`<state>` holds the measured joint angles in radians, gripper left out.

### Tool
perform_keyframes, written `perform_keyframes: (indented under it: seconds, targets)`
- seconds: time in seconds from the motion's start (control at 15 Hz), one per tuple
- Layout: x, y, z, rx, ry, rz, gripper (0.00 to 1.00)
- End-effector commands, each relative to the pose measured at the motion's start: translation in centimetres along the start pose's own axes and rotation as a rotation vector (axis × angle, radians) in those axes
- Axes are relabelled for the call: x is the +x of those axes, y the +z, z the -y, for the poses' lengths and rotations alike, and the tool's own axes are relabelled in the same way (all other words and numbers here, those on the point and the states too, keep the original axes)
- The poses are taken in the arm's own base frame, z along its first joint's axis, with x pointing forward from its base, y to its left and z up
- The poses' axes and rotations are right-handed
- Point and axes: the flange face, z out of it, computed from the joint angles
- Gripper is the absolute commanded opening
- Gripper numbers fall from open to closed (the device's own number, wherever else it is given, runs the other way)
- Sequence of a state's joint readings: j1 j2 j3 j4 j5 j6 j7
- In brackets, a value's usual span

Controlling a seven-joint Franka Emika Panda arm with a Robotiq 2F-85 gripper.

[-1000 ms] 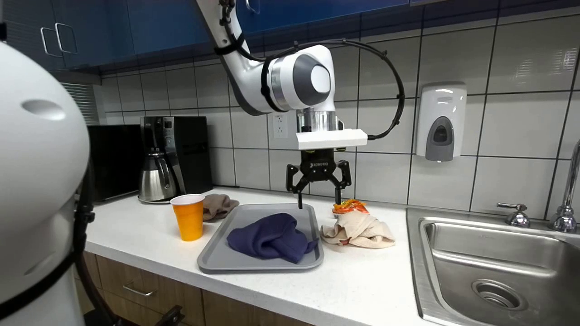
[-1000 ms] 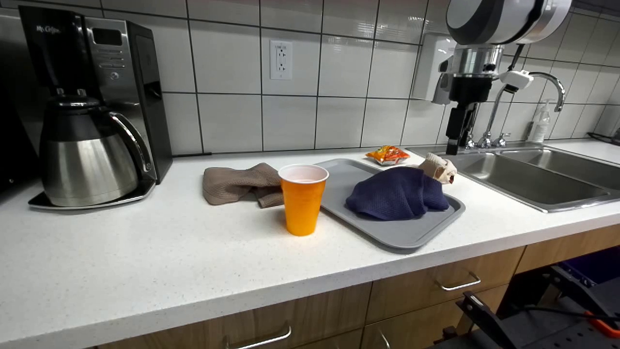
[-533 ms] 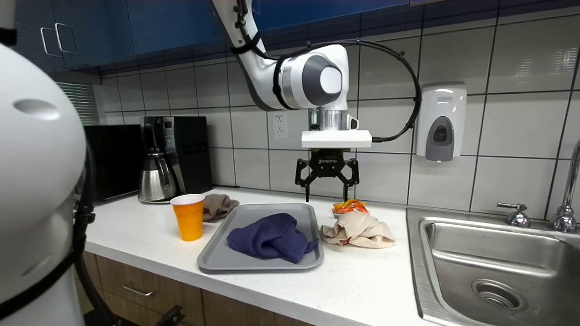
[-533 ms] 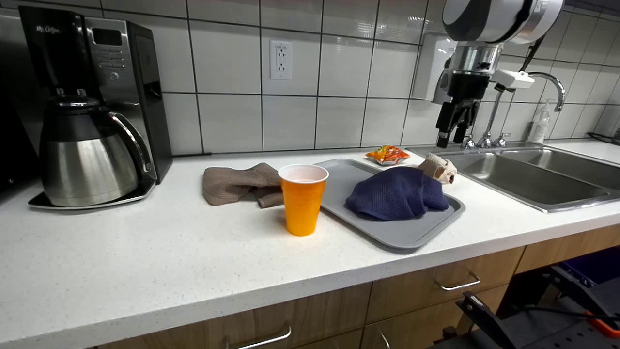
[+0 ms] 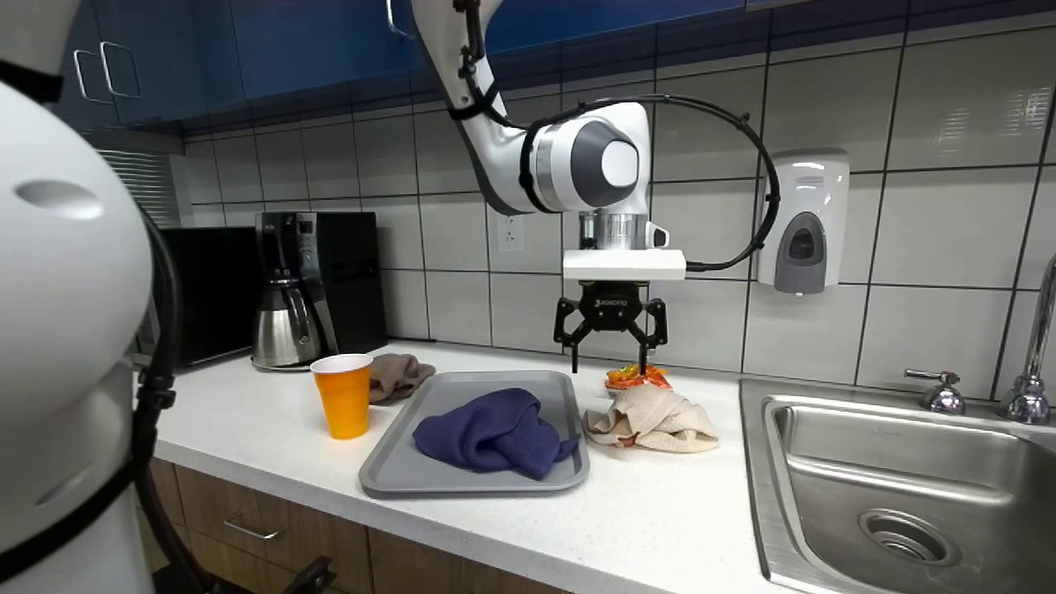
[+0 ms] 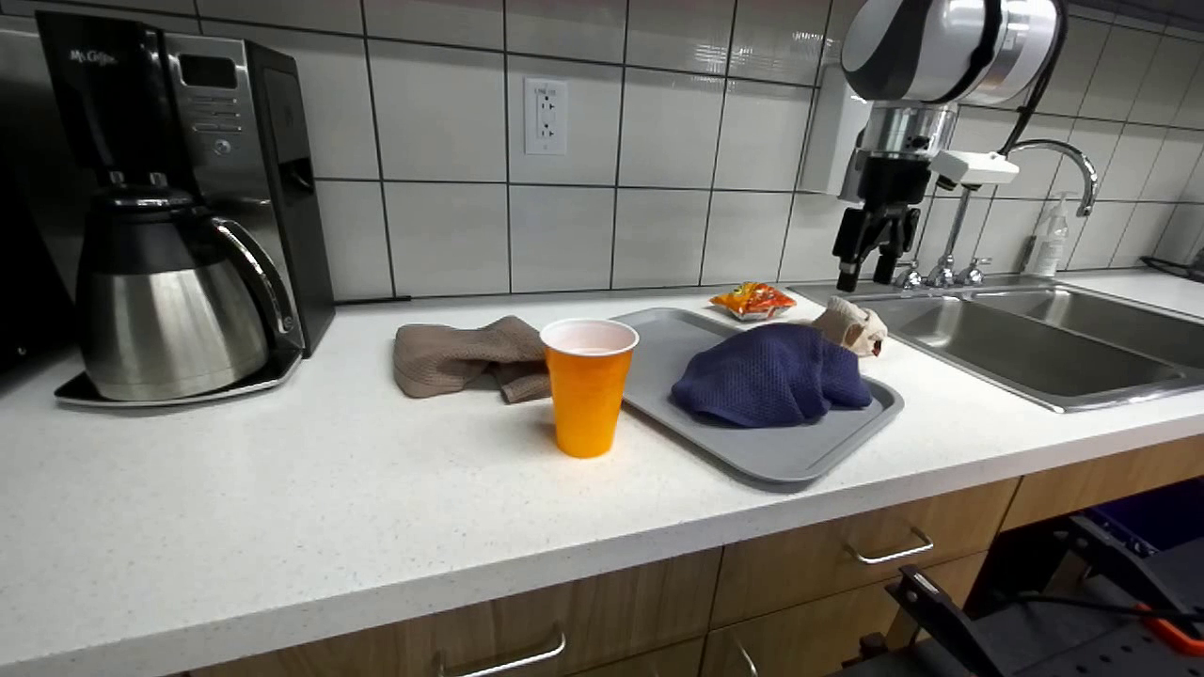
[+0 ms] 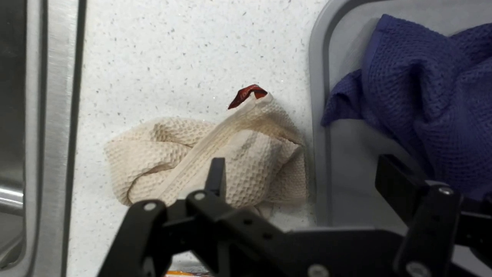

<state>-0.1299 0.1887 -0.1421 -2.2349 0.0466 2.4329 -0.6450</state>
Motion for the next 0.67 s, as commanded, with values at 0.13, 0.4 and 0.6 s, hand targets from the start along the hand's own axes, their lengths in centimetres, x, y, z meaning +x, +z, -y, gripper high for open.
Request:
perform_keyframes:
  seconds: [0.13,0.4,0.6]
  targets:
    - [0.11,-0.11,-0.04,0.000,0.002,0.001,1.00]
    - [0.13,-0.14,-0.05,0.000,0.003,0.001,1.00]
    - [0.77,-0.41,-0.07,-0.030,0.052,-0.020,1.00]
